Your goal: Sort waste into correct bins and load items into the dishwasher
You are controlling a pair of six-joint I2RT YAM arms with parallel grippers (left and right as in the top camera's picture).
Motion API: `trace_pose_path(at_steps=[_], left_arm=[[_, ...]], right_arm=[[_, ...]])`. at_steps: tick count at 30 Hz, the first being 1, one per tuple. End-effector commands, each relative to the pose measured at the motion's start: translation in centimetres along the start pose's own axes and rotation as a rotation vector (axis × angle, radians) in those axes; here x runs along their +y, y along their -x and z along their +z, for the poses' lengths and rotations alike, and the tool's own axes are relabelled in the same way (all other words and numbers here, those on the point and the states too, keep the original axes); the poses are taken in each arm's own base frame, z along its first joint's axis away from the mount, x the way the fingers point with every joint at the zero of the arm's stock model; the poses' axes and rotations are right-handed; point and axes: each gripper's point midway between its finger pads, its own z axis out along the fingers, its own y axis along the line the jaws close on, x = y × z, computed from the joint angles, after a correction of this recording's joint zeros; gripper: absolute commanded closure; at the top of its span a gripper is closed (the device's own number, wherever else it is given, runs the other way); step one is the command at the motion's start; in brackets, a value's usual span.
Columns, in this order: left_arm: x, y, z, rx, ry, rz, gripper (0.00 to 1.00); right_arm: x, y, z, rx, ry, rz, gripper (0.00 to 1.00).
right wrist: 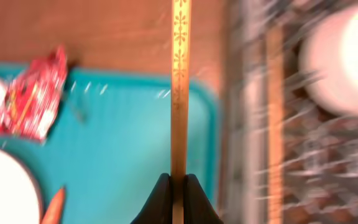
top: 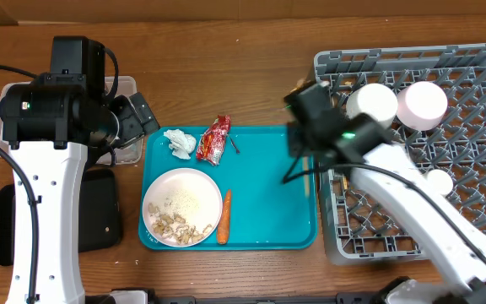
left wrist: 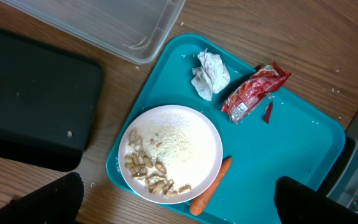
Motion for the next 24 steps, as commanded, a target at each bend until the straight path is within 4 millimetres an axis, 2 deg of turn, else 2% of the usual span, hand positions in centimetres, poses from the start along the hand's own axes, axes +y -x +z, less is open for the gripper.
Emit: trace_pose_path(at_steps=[1, 5, 10, 11, 12, 13, 14, 18, 22, 24], left_arm=[[-0.1, 0.3, -0.2, -0.008, -0.008, -0.010, 0.00], [-0.1, 0.3, -0.2, -0.008, -0.008, -0.010, 0.00], [-0.1, 0.3, -0.2, -0.008, -0.008, -0.010, 0.00], [-0.1, 0.3, -0.2, -0.007, -0.008, -0.010, 0.00], [-0.1, 0.3, -0.2, -0.008, -0.008, -0.010, 0.00], [-0.1, 0.3, -0.2, -0.008, -0.008, -0.010, 0.00], [-0.1, 0.3, -0.2, -0.008, -0.008, -0.010, 0.00], [-0.1, 0.3, -0.2, -0.008, -0.008, -0.010, 0.00], [-0.1, 0.3, -0.2, -0.008, -0.008, -0.010, 0.00], [-0.4, 0.2, -0.2, 0.002, -0.023, -0.014, 0.00]], right_arm=[[-4.1, 1.0, 0.8, -0.009, -0.129, -0.044, 0.96], [-7.1, 0.3, 2.9, 0.052, -0.183, -0.040, 0.96], [-7.4, -1.4, 5.2, 0.147, -0.159, -0.067, 0.96], [-7.4, -1.6, 5.5, 0.156, -0.162, -0.064, 0.88], [-7.4, -1.6, 5.6, 0.160, -0.163, -0.055, 0.73], [-7.3, -1.6, 5.6, 0.158, -0.165, -0.042, 0.64], [-7.2, -1.5, 5.3, 0.152, -0.161, -0.027, 0.60], [-6.4, 0.6, 2.2, 0.059, -0.098, 0.070, 0.53], [-5.9, 3.3, -4.3, -0.117, 0.003, 0.128, 0.48], [-6.2, 3.9, -7.7, -0.206, 0.034, 0.141, 0.44]])
